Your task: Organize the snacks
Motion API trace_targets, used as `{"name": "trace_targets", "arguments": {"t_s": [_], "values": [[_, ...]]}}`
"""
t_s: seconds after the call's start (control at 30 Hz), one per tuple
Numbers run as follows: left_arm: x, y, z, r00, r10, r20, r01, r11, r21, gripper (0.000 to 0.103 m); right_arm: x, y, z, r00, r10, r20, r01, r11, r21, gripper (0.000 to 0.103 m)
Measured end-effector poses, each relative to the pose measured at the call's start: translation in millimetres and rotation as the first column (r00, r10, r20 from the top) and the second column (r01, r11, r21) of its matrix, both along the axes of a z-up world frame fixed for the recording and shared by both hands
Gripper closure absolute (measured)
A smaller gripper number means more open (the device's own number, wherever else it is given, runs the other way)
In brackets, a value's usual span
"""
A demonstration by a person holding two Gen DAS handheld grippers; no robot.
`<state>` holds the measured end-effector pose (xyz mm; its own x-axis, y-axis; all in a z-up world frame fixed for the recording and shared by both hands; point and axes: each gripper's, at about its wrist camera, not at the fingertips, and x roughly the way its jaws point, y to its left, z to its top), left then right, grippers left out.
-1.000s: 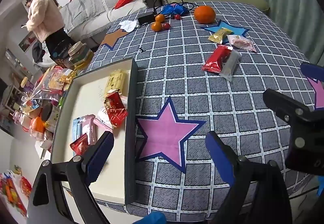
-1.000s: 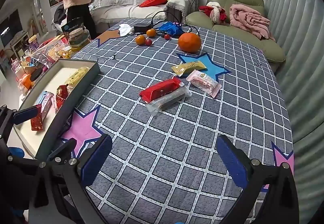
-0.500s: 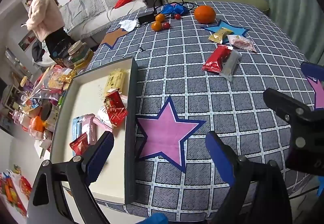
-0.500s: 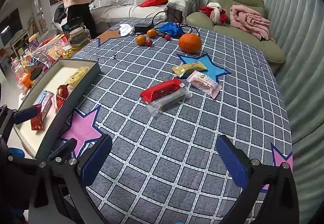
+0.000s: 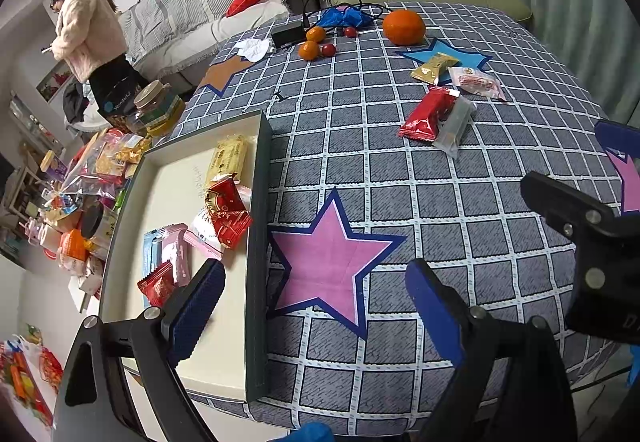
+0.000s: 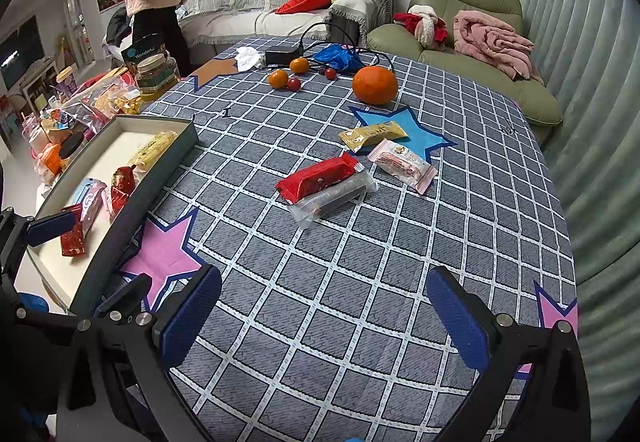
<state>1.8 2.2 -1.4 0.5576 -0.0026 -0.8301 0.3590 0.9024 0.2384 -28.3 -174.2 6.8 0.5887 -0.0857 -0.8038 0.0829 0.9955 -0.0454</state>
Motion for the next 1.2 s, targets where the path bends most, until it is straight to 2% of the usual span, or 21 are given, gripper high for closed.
{"name": "trace_targets", "arguments": {"t_s": [0.3,0.57,0.67,0.77,0.83,0.9,0.97,1.07,1.13,1.2], "values": [[-6.1,-6.8,-2.1,1.0,-0.011,0.0,0.011,1.0,0.013,0.009,-0.4,-0.9,-1.5,1.0,-0.006,0.002,0.006,1.0,0.003,0.0],[-9.0,-25.8,-1.4,0.999,-0.04,-0.012,0.04,0.999,0.029,0.009,-11.1,-25.2,-2.9,0.999,-0.032,0.007,0.032,0.999,0.021,0.0],[-5.7,-39.9,-0.2,0.997,-0.058,-0.045,0.058,0.998,0.01,0.009,-15.2,-38.9,-6.3,0.999,-0.049,0.003,0.049,0.998,0.042,0.0],[-1.4,-63.1,6.1,0.992,-0.089,-0.087,0.087,0.996,-0.03,0.009,-23.2,-58.7,-9.5,0.996,-0.085,-0.002,0.084,0.994,0.076,0.0],[-0.2,-89.4,7.9,0.988,-0.127,-0.09,0.123,0.991,-0.05,0.009,-35.8,-91.0,-11.8,0.987,-0.159,-0.002,0.158,0.982,0.108,0.0],[3.3,-118.3,2.4,0.981,-0.156,-0.117,0.148,0.986,-0.074,0.009,-51.7,-120.1,-16.2,0.971,-0.238,-0.014,0.238,0.967,0.094,0.0],[9.0,-147.1,-8.4,0.971,-0.174,-0.165,0.155,0.981,-0.119,0.009,-74.5,-154.9,-23.6,0.948,-0.315,-0.037,0.318,0.943,0.099,0.0],[16.7,-190.7,-31.1,0.962,-0.18,-0.206,0.141,0.971,-0.191,0.009,-100.6,-185.3,-39.3,0.924,-0.374,-0.085,0.381,0.919,0.102,0.0],[19.9,-214.7,-46.8,0.967,-0.165,-0.195,0.124,0.971,-0.204,0.009,-112.5,-194.2,-51.7,0.915,-0.389,-0.107,0.4,0.911,0.104,0.0],[22.7,-238.1,-61.2,0.975,-0.146,-0.165,0.116,0.976,-0.183,0.009,-118.9,-193.4,-64.0,0.914,-0.386,-0.126,0.398,0.912,0.098,0.0]]}}
